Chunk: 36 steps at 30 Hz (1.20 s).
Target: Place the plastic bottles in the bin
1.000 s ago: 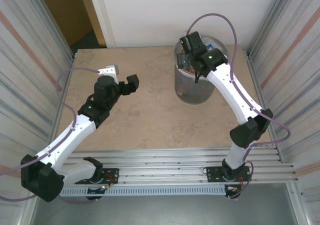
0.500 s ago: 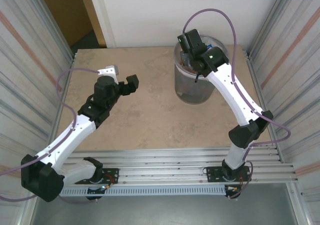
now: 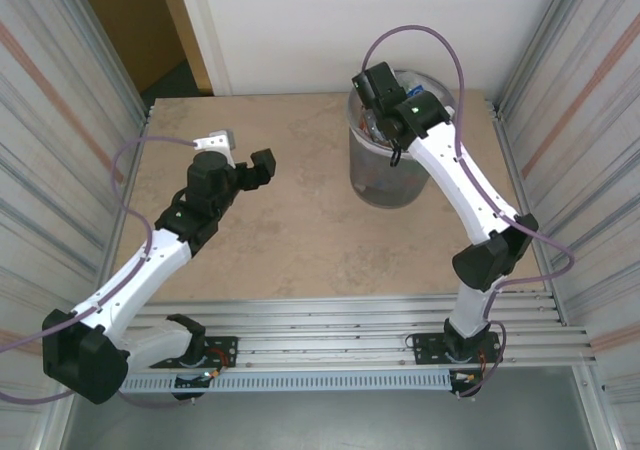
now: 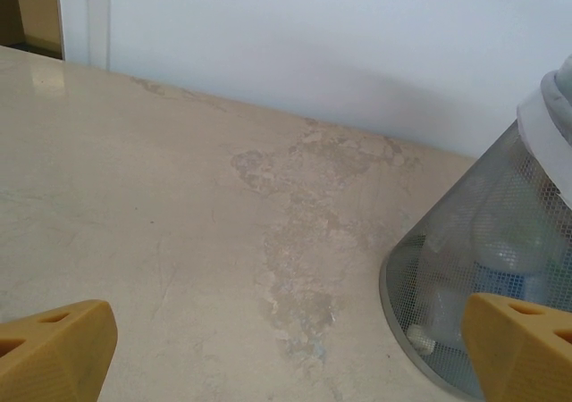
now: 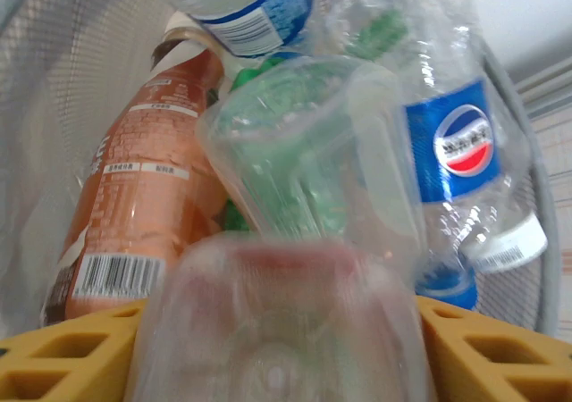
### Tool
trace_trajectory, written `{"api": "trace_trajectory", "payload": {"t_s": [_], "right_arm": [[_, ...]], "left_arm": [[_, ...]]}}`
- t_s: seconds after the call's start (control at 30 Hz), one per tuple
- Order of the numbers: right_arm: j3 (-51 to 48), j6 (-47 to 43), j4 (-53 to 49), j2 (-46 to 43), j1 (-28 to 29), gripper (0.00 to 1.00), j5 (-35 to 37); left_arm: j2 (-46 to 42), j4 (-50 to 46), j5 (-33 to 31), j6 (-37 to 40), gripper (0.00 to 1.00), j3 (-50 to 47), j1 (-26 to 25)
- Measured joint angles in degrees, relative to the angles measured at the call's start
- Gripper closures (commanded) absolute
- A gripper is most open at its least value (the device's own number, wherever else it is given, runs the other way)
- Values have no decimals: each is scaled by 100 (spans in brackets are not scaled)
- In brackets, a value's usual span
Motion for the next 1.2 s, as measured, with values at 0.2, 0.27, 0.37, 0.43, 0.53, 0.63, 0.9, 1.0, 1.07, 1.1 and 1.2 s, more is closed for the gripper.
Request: {"api": "trace_trajectory", "payload": {"t_s": [0.2, 0.27, 0.37, 0.43, 0.53, 0.63, 0.9, 1.0, 1.07, 1.1, 1.2], "right_arm": [[352, -44, -85, 271, -92, 11, 31], [597, -92, -173, 297, -55, 9, 13], [922, -120, -251, 297, 35, 8, -55], [1073, -122, -271, 293, 76, 8, -140], [1126, -118, -297, 247, 120, 18, -317], [1097, -52, -321, 153, 125, 36, -481], [328, 170, -210, -699, 162, 55, -581], [50, 243, -72, -946, 144, 59, -590], [-138, 323, 31, -1051, 81, 62, -638], [-214, 348, 68, -1071, 37, 63, -695], [-407, 426, 205, -1054, -133, 65, -866]], "left_arm": [[0, -2, 0, 0, 1, 0, 7], [0, -2, 2, 2, 1, 0, 13], [0, -22, 2, 2, 1, 0, 26], [0, -37, 0, 2, 1, 0, 46], [2, -39, 0, 2, 1, 0, 66], [15, -37, 4, 2, 1, 0, 81], [111, -39, 7, 0, 1, 0, 87], [111, -37, 4, 2, 1, 0, 87], [111, -37, 4, 2, 1, 0, 92], [111, -39, 4, 2, 1, 0, 92], [111, -42, 4, 2, 1, 0, 92]]}}
